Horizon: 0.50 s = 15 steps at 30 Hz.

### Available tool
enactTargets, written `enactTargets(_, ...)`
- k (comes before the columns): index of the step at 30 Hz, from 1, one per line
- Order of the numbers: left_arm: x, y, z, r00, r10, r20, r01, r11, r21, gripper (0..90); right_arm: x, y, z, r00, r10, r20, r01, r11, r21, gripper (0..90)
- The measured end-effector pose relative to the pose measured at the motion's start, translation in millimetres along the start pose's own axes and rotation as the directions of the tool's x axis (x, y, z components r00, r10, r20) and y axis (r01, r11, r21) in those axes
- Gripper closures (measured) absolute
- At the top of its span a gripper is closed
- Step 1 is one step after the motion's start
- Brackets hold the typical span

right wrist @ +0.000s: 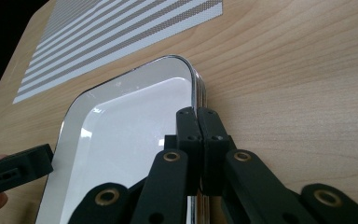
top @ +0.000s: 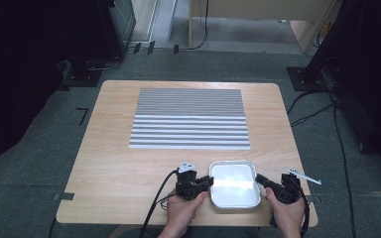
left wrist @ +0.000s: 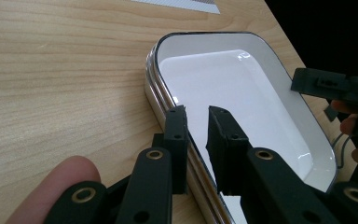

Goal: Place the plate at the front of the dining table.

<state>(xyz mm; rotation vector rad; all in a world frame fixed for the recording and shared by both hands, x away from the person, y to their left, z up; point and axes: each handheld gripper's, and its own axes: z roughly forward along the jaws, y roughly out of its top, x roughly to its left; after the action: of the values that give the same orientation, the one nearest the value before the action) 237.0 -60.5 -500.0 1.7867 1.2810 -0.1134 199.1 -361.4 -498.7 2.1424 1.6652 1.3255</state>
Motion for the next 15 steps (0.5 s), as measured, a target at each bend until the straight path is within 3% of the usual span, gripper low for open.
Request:
enactTargets(4,2.6,0.8,-0.4,0.999,-0.036,0.026,0.036,0.9993,0.005,76.0,-1.3,-0.3,0.8,0.9999,0.01,-0.005,-0.01,1.0,0.008,90.0)
enactTargets(5,5.5,1.4,-1.7,0.9955,-0.073,0.06,0.072,0.9973,0.012,74.9,-1.6,-0.3,0.9,0.9998,0.016,-0.009,-0.016,1.0,0.009,90.0)
enactTargets(6,5.5,1.4,-1.7,0.9955,-0.073,0.06,0.072,0.9973,0.012,74.3,-1.6,-0.3,0.9,0.9998,0.016,-0.009,-0.016,1.0,0.009,90.0)
enactTargets(7,7.9,2.1,-2.8,0.9906,-0.103,0.09,0.102,0.9947,0.017,73.5,-1.8,-0.2,0.8,0.9998,0.016,-0.008,-0.016,1.0,0.008,90.0)
enactTargets(12,11.2,2.9,-2.7,0.9848,-0.127,0.118,0.124,0.9917,0.031,71.6,-2.3,-0.1,0.9,0.9998,0.018,-0.009,-0.018,1.0,0.007,90.0)
enactTargets(13,13.9,2.8,-2.8,0.9783,-0.154,0.138,0.15,0.9879,0.038,71.3,-2.8,0.1,0.9,0.9996,0.024,-0.012,-0.024,1.0,0.007,90.0)
enactTargets(15,15.3,2.5,-2.8,0.9744,-0.167,0.15,0.163,0.9859,0.041,71.2,-3.6,0.2,1.0,0.9996,0.024,-0.016,-0.024,1.0,0.007,89.9)
